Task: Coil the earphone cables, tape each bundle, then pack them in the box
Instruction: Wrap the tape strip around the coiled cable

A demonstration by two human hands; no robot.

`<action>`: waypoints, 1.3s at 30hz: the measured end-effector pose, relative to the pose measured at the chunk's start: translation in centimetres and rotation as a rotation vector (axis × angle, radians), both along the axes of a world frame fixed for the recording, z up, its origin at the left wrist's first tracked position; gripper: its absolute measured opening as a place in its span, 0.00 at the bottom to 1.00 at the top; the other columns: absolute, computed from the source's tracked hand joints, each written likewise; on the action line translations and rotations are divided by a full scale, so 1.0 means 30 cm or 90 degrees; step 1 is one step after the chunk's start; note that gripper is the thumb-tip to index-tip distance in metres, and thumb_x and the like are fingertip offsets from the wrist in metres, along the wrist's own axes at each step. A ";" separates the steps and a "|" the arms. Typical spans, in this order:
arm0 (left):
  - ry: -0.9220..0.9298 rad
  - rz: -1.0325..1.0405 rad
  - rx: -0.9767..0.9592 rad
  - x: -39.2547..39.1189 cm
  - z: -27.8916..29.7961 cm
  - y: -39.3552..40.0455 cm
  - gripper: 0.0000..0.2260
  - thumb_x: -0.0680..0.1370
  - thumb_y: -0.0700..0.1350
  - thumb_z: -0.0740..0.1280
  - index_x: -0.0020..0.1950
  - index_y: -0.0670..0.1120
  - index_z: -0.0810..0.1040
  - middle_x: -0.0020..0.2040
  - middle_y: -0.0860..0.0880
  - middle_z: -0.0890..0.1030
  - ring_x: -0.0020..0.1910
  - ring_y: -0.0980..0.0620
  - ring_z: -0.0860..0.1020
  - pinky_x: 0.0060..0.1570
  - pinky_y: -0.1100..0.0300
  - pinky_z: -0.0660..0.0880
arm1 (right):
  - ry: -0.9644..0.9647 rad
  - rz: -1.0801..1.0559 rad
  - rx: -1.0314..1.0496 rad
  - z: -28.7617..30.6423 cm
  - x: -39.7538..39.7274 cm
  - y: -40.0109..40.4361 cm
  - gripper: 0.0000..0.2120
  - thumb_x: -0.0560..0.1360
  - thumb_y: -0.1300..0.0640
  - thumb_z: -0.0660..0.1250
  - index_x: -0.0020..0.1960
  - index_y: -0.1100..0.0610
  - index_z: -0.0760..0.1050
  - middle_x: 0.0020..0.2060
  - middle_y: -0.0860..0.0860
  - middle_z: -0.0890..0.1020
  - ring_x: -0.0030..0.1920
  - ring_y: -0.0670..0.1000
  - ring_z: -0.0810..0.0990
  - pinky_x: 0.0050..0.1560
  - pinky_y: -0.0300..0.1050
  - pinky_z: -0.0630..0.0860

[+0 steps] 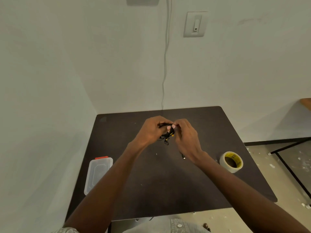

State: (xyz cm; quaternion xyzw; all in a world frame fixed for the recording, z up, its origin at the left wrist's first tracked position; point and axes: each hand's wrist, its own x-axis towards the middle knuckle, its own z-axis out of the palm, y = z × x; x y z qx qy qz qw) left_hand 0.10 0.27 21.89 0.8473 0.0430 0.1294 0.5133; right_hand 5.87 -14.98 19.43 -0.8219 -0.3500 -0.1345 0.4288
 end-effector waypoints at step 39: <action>0.005 0.006 -0.248 0.046 0.018 -0.056 0.08 0.77 0.38 0.70 0.53 0.40 0.73 0.38 0.42 0.84 0.31 0.46 0.81 0.35 0.54 0.77 | -0.072 0.058 0.013 0.053 0.063 -0.053 0.12 0.77 0.58 0.56 0.51 0.64 0.74 0.49 0.57 0.75 0.42 0.47 0.72 0.36 0.46 0.74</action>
